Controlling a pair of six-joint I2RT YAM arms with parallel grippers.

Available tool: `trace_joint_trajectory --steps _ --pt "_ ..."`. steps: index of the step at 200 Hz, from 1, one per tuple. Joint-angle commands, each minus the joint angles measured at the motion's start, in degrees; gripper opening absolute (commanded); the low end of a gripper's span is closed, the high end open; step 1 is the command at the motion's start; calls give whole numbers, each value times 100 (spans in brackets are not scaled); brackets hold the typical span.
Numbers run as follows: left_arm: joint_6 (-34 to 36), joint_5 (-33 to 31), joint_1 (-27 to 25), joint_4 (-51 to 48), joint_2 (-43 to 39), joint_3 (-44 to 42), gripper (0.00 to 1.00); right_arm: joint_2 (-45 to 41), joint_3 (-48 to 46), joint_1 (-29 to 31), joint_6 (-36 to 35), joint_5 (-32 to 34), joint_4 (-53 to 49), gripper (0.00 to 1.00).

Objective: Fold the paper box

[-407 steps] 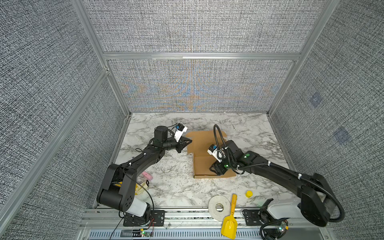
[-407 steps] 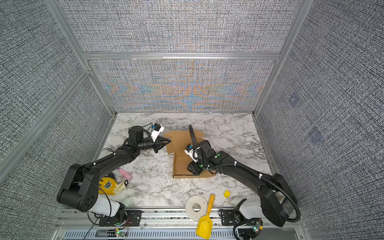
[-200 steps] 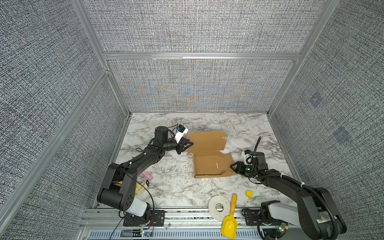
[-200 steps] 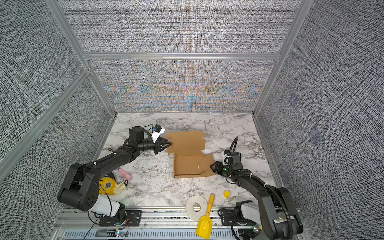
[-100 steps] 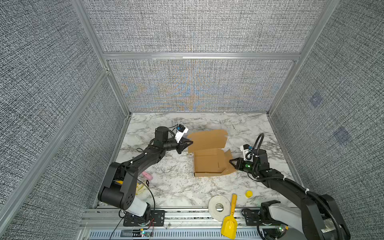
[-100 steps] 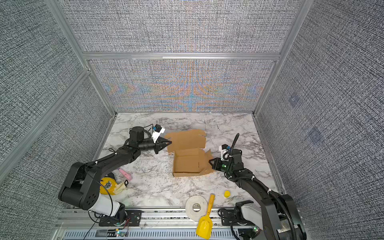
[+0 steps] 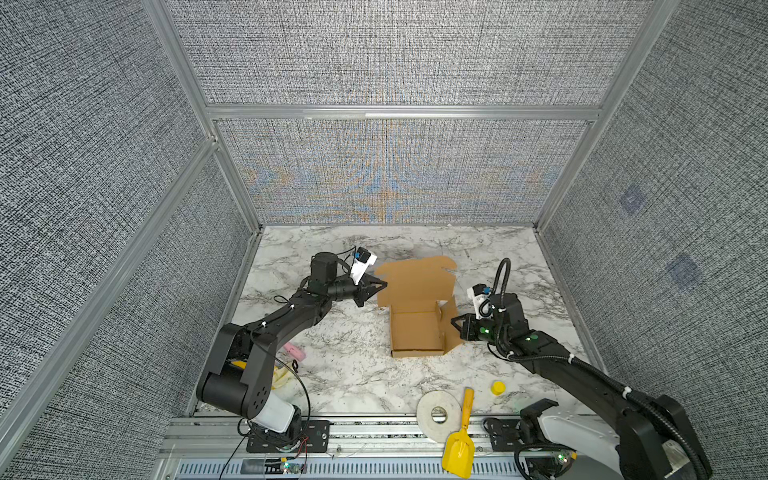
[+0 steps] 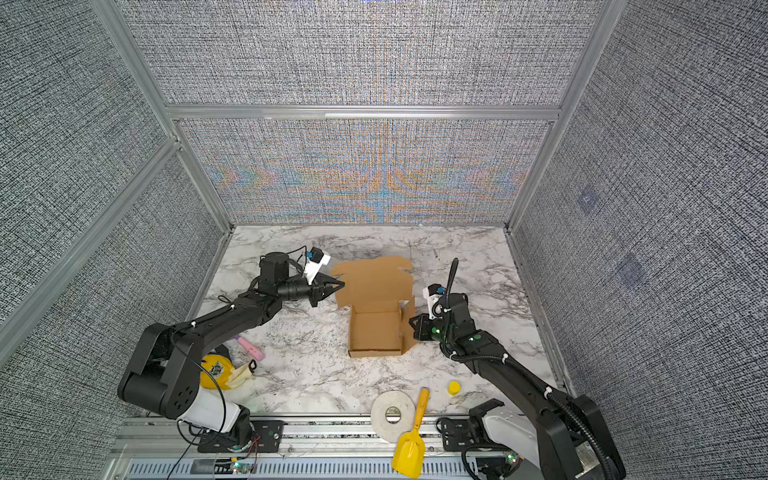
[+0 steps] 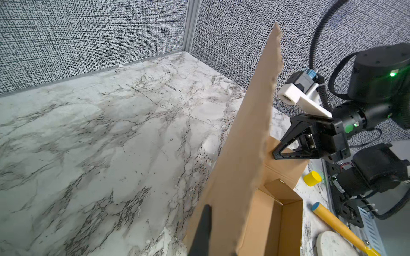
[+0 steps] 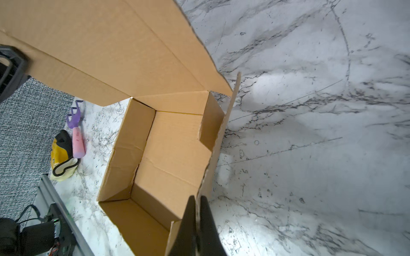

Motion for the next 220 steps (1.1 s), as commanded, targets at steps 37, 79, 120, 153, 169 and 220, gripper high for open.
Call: trace_joint_trajectory --steps 37,79,120,153,169,220 --pt "-815 -597 -25 87 -1 -5 0 -402 -260 251 301 775 48 11" --pt "-1079 -803 -41 32 37 18 0 -542 -338 279 307 856 -15 11" --pt "-903 -713 -96 -106 46 121 0 -503 -156 383 174 927 -143 11" --pt "-786 -713 -159 -211 71 188 0 -280 181 612 -77 1094 -372 11" --pt "-758 -698 -207 -318 52 264 0 -157 318 762 -98 1160 -408 11" --pt "-1105 -980 -241 -453 56 341 0 193 461 949 -166 1336 -385 11"
